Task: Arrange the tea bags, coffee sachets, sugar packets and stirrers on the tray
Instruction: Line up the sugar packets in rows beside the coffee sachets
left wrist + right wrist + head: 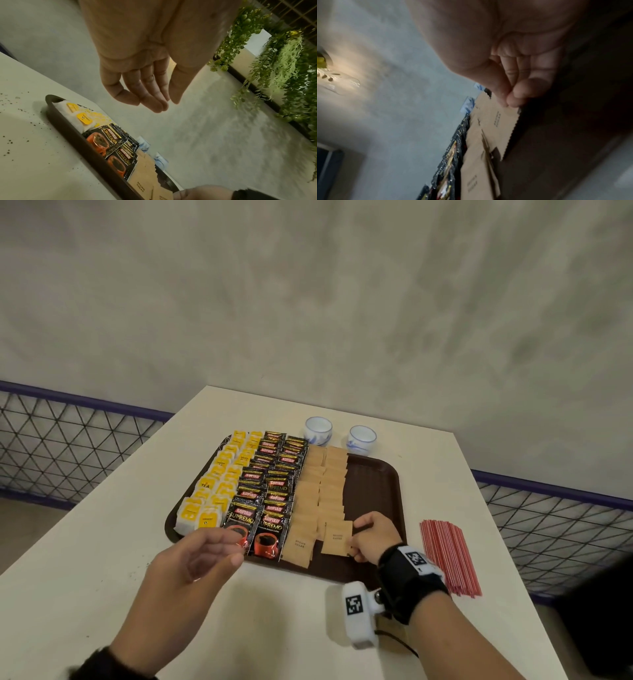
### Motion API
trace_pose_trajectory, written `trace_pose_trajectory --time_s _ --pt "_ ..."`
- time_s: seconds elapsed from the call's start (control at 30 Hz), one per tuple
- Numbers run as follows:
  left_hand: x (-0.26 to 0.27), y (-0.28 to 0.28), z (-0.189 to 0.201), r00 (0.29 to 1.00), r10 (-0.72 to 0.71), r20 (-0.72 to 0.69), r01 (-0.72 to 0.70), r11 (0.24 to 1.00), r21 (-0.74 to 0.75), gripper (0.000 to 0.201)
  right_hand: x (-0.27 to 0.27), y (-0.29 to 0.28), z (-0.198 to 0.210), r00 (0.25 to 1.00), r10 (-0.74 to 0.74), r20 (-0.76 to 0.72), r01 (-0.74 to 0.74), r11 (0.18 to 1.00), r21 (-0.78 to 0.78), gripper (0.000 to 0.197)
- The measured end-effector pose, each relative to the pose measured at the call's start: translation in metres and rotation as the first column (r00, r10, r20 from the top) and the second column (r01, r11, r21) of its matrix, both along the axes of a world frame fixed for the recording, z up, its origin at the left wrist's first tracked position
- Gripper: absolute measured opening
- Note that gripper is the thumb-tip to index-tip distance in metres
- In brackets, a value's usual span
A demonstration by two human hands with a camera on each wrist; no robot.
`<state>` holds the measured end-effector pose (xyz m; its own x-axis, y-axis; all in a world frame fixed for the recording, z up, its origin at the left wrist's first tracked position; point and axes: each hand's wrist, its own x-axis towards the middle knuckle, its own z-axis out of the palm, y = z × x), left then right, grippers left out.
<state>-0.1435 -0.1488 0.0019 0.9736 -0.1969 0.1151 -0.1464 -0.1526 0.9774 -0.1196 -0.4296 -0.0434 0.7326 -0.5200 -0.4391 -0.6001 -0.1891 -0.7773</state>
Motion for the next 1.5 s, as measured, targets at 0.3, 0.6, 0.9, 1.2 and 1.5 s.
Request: trace_pose_trajectory --time_s 0.3,0.6,0.9,1.2,1.5 --pt "0.003 0.004 0.002 1.0 0.024 0.008 -0.024 0.999 0.032 0.018 0.024 0.01 -0.012 0.996 -0.093 -0.01 0.092 0.994 -0.051 0.034" --pt "-0.001 -0.004 0.002 1.0 -0.019 0.005 0.019 0.999 0.044 0.023 -0.002 -0.003 0.009 0.998 0.022 0.061 -0.019 0.999 -0.042 0.031" --pt "-0.013 -0.024 0.0 0.996 -0.086 -0.037 0.088 0.994 0.06 0.02 -0.134 -0.042 0.049 0.986 0.087 -0.14 -0.139 0.897 -0.42 0.032" --pt "-0.031 -0.049 0.008 0.983 -0.179 -0.047 0.182 0.98 0.077 0.016 -0.124 -0.015 0.012 0.937 0.214 -0.275 -0.312 0.867 -0.388 0.052" --pt "-0.056 -0.08 -0.008 0.923 -0.328 -0.202 0.372 0.897 0.241 0.017 -0.16 -0.024 0.006 0.965 0.258 0.045 -0.254 0.963 -0.093 0.02"
